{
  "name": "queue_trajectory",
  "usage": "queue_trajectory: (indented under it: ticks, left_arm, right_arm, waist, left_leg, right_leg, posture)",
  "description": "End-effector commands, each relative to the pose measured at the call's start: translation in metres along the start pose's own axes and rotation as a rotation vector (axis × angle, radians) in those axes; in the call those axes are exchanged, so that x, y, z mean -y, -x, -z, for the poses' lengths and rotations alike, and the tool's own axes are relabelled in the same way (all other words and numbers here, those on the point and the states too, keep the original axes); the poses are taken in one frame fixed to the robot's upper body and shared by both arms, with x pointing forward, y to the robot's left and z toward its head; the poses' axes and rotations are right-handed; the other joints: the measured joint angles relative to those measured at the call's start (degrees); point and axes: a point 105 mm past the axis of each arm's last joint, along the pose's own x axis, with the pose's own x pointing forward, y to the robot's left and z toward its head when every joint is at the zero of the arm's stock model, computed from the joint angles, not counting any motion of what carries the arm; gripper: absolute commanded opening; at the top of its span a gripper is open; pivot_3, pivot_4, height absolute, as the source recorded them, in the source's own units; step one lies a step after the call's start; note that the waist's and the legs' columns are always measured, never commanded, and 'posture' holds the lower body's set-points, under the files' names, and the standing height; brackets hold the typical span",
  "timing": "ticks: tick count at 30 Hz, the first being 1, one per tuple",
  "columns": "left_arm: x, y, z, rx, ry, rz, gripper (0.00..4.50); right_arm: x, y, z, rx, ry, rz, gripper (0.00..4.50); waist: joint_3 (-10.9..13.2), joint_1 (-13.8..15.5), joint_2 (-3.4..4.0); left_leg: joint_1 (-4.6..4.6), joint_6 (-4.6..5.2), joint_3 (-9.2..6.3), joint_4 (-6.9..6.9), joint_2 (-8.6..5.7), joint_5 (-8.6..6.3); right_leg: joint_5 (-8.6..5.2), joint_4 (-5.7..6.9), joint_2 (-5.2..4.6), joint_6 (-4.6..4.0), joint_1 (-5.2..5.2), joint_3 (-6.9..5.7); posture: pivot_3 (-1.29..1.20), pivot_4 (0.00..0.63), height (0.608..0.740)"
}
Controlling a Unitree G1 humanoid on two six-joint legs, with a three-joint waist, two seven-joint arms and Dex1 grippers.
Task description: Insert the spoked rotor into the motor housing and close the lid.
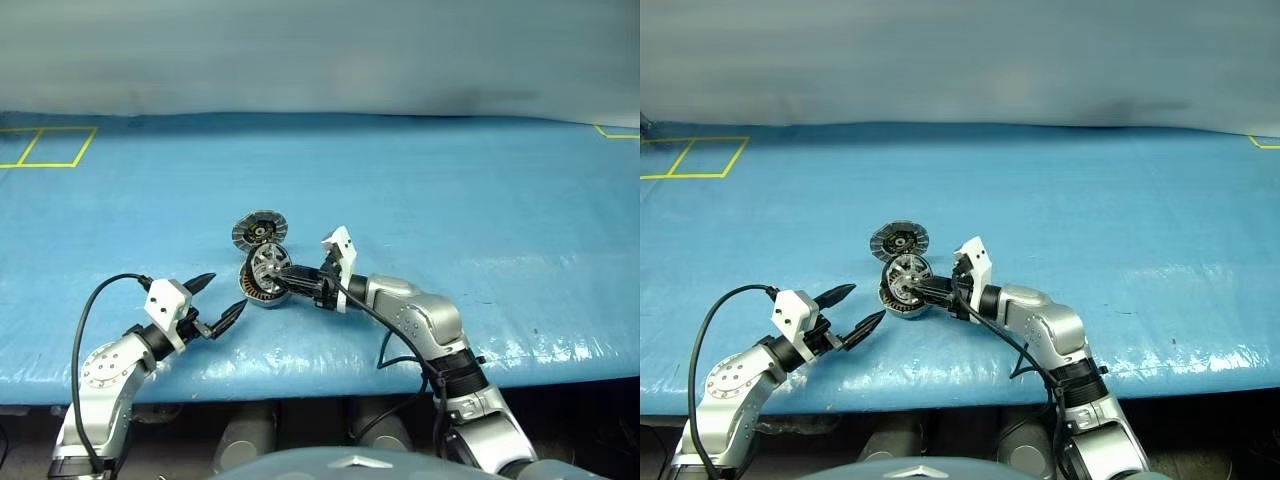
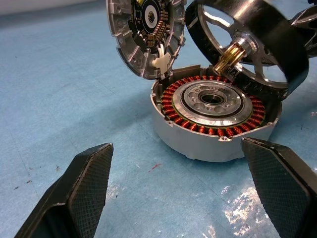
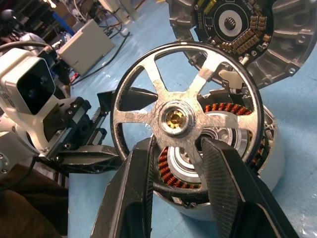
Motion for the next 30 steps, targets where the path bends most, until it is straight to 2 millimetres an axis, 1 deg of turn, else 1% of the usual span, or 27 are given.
queue_trajectory:
  ticks: [1, 7, 16, 19, 21, 25, 27, 29, 30]
  left_arm:
    - [-0.001, 0.001, -0.006, 0.028, -0.020, -0.010, 4.50]
    - [0.000, 0.000, -0.005, 0.025, -0.020, -0.012, 4.50]
    - [-0.001, 0.000, -0.004, 0.020, -0.019, -0.013, 4.50]
    - [-0.001, 0.001, -0.004, 0.018, -0.022, -0.021, 4.50]
    - [-0.001, 0.001, -0.003, 0.019, -0.020, -0.021, 4.50]
    - [-0.001, 0.000, -0.003, 0.019, -0.019, -0.021, 4.50]
    - [-0.001, 0.000, -0.003, 0.019, -0.020, -0.023, 4.50]
    - [-0.002, 0.001, -0.003, 0.018, -0.022, -0.026, 4.50]
    - [-0.002, 0.002, -0.003, 0.017, -0.022, -0.029, 4.50]
  right_arm:
    - [-0.009, -0.002, -0.017, 0.021, 0.121, -0.021, 1.56]
    - [-0.008, -0.002, -0.019, 0.003, 0.176, 0.002, 1.56]
    - [-0.019, -0.004, -0.027, 0.039, 0.204, -0.035, 1.56]
    - [-0.021, -0.008, -0.032, 0.073, 0.197, -0.044, 1.56]
    - [-0.020, -0.012, -0.030, 0.071, 0.189, -0.045, 1.56]
    - [-0.014, -0.026, -0.018, 0.028, 0.190, -0.029, 1.56]
    - [-0.012, -0.030, -0.015, 0.015, 0.208, -0.025, 1.56]
    - [-0.008, -0.034, -0.009, -0.020, 0.252, -0.007, 1.56]
    - [-0.004, -0.035, -0.004, -0.050, 0.302, 0.020, 1.56]
  waist:
    - [0.00, -0.01, 0.00]
    - [0.00, 0.00, 0.00]
    - [0.00, -0.01, 0.00]
    - [0.00, -0.05, 0.00]
    - [0.00, -0.08, 0.00]
    - [0.00, -0.08, -0.01]
    - [0.00, -0.10, 0.00]
    - [-0.01, -0.22, -0.01]
    - [-0.02, -0.27, 0.00]
  left_leg:
    - [0.00, 0.00, 0.00, 0.00, 0.00, 0.00]
    - [0.00, 0.00, 0.00, 0.00, 0.00, 0.00]
    - [0.00, 0.00, 0.00, 0.00, 0.00, 0.00]
    - [0.00, 0.00, 0.00, 0.00, 0.00, 0.00]
    - [0.01, 0.00, 0.00, 0.00, 0.01, 0.00]
    - [0.03, 0.00, 0.01, 0.01, 0.01, 0.00]
    - [0.04, -0.01, 0.01, 0.01, 0.01, 0.00]
    - [0.05, -0.01, 0.03, 0.01, 0.02, 0.01]
    - [0.06, -0.01, 0.04, 0.01, 0.03, 0.01]
  right_leg:
    - [0.00, 0.00, 0.00, 0.00, 0.00, 0.00]
    - [0.00, 0.00, 0.00, 0.00, 0.00, 0.00]
    - [0.01, 0.00, 0.00, 0.01, 0.00, 0.00]
    - [0.01, 0.01, 0.00, 0.00, 0.00, 0.00]
    - [0.01, 0.01, 0.01, 0.00, -0.01, 0.00]
    - [0.03, 0.01, 0.01, -0.01, 0.02, 0.00]
    - [0.04, 0.01, 0.01, -0.02, 0.01, 0.00]
    - [0.13, 0.02, 0.02, 0.08, 0.01, 0.01]
    - [0.19, 0.02, 0.03, 0.18, 0.01, 0.01]
  posture:
    - [0.00, 0.150, 0.740]
    - [0.00, 0.150, 0.740]
    - [0.00, 0.150, 0.740]
    - [0.00, 0.150, 0.740]
    - [0.00, 0.150, 0.740]
    - [0.00, 0.150, 0.740]
    - [0.00, 0.150, 0.740]
    - [0.00, 0.150, 0.740]
    - [0.00, 0.150, 0.740]
